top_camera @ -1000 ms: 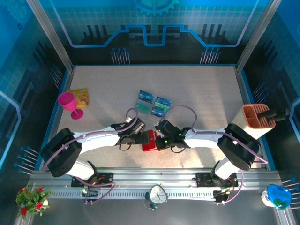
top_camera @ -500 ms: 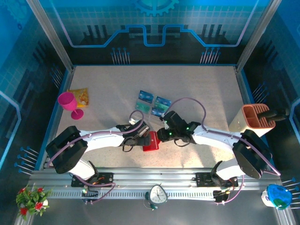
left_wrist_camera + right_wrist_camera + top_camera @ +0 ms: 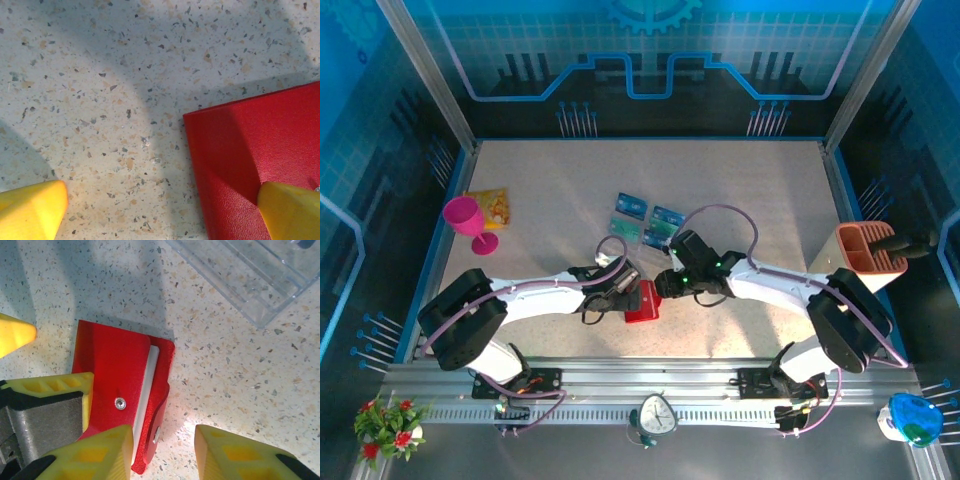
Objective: Put the credit cards into the card holder
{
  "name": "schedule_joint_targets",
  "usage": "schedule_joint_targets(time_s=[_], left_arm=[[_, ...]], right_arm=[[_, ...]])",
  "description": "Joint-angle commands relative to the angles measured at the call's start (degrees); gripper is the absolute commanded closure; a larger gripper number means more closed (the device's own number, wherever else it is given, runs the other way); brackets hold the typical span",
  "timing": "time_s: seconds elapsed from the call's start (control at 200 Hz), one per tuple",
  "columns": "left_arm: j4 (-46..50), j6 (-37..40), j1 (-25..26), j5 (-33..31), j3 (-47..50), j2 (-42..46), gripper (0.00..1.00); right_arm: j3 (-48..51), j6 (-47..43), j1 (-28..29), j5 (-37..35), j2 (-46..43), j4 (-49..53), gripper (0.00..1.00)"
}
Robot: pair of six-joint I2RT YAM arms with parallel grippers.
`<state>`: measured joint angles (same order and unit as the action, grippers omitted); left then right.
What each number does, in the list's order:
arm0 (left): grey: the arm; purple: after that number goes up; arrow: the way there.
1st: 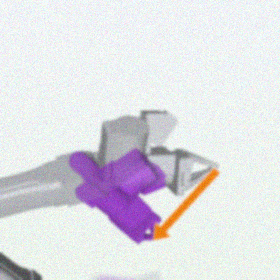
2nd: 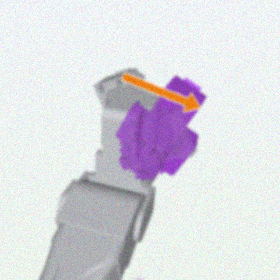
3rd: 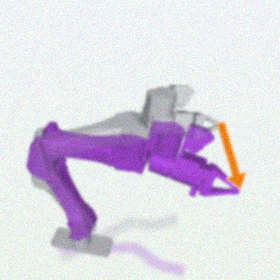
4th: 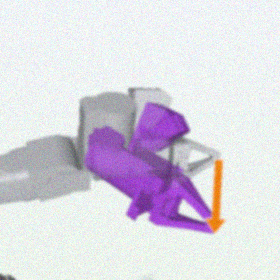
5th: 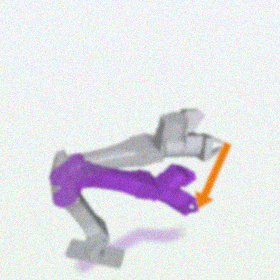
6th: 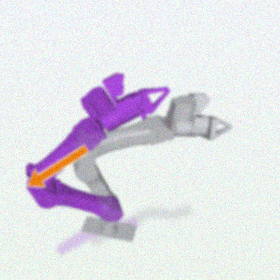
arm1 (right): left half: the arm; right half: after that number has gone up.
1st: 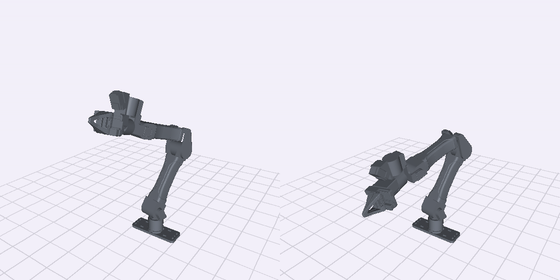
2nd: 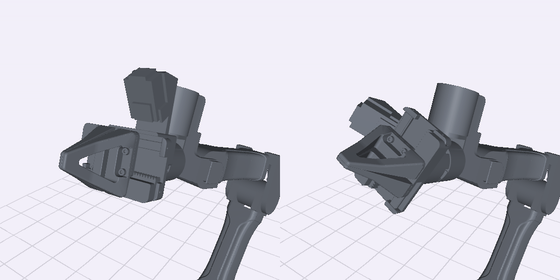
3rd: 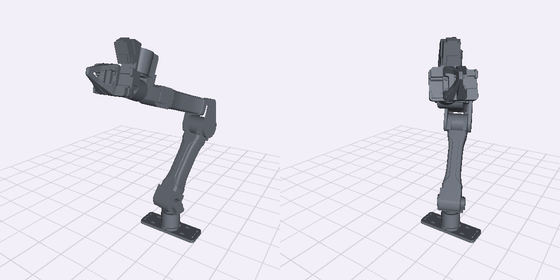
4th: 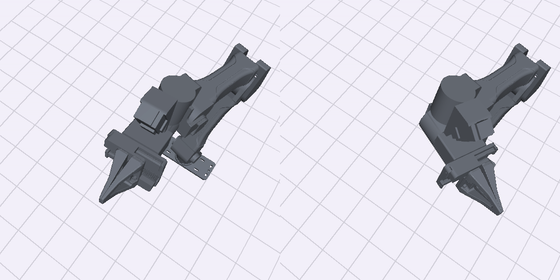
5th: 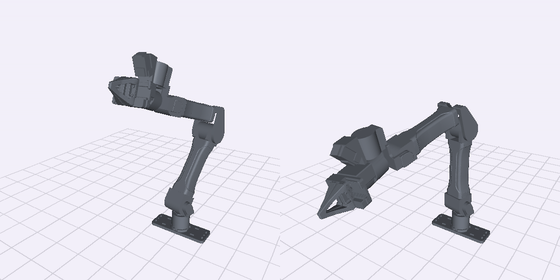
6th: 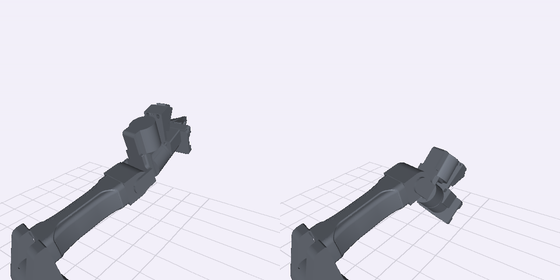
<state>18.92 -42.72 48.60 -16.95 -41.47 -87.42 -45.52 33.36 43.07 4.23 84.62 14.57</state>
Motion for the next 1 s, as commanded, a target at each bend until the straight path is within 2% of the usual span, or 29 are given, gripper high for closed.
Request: schedule_joint_targets(time_s=[0.0,0.415,0.62,0.996], left_arm=[[-1.0,0.4,0.6,1.4,2.6,-3.0,0.01],[-1.9,0.4,0.5,1.6,3.0,-2.8,0.01],[-2.1,0.6,0.5,1.5,3.2,-2.5,0.01],[-3.1,0.4,0.5,1.6,4.0,-1.6,0.01]], right_arm=[[-1.8,-0.7,-0.2,1.5,1.2,0.8,0.64],[-2.0,-0.7,-0.3,2.2,3.6,0.2,0.82],[-1.8,-0.5,-0.2,2.9,3.3,-0.4,1.00],[-1.5,4.5,0.1,10.1,6.0,-8.0,1.00]])
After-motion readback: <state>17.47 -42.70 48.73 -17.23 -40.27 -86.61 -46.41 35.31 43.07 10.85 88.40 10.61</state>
